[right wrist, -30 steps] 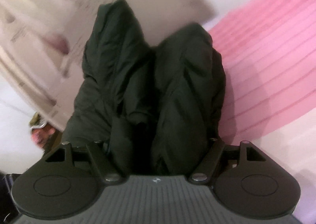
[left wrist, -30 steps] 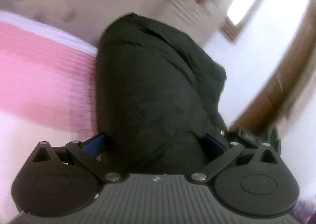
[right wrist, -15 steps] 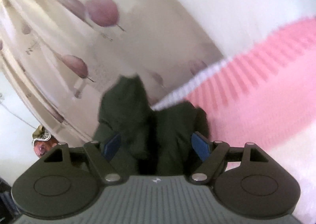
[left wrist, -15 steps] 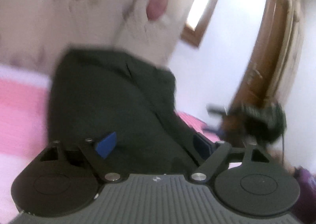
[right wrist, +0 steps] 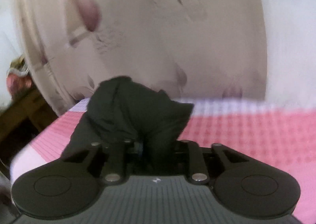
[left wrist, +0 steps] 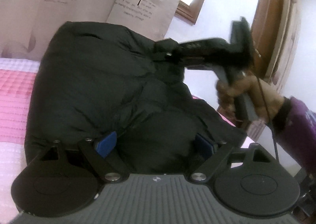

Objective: Fold large clothes

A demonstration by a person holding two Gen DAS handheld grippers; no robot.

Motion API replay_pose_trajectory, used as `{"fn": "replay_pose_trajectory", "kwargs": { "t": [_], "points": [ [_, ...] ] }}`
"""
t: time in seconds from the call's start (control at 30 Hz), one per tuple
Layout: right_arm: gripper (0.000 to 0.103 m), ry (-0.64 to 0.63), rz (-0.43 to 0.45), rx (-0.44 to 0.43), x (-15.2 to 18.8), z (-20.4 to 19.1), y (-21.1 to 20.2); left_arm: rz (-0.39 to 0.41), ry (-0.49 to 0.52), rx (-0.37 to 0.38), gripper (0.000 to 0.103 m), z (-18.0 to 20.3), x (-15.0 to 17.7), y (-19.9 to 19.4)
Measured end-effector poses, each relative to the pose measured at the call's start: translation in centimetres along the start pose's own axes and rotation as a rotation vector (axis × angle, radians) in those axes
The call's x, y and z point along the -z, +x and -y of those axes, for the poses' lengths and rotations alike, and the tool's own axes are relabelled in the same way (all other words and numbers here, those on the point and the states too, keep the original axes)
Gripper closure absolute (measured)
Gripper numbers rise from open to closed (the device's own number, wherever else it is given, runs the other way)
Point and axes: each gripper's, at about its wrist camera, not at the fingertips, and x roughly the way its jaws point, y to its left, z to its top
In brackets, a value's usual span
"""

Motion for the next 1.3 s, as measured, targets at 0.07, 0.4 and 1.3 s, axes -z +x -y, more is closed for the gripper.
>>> {"fn": "replay_pose_trajectory", "kwargs": {
  "t": [0.07, 0.4, 1.3],
  "points": [
    [0.086, -0.006, 0.013, 0.053, 1.1, 1.1, -0.9, -0.002, 0.023, -0.003, 0.011, 0.4, 0.2, 0.0],
    [0.087, 0.110, -0.075, 0.057, 6.3, 4.4, 2.8, -0.021, 0.039, 0.029, 0.002, 0.6, 0.3, 0.5],
    [0.083, -0.015, -0.078, 0.237, 17.7, -1.7, -10.4, 0.032, -0.005, 0.000, 0.000, -0.2, -0.1, -2.6]
  ]
}}
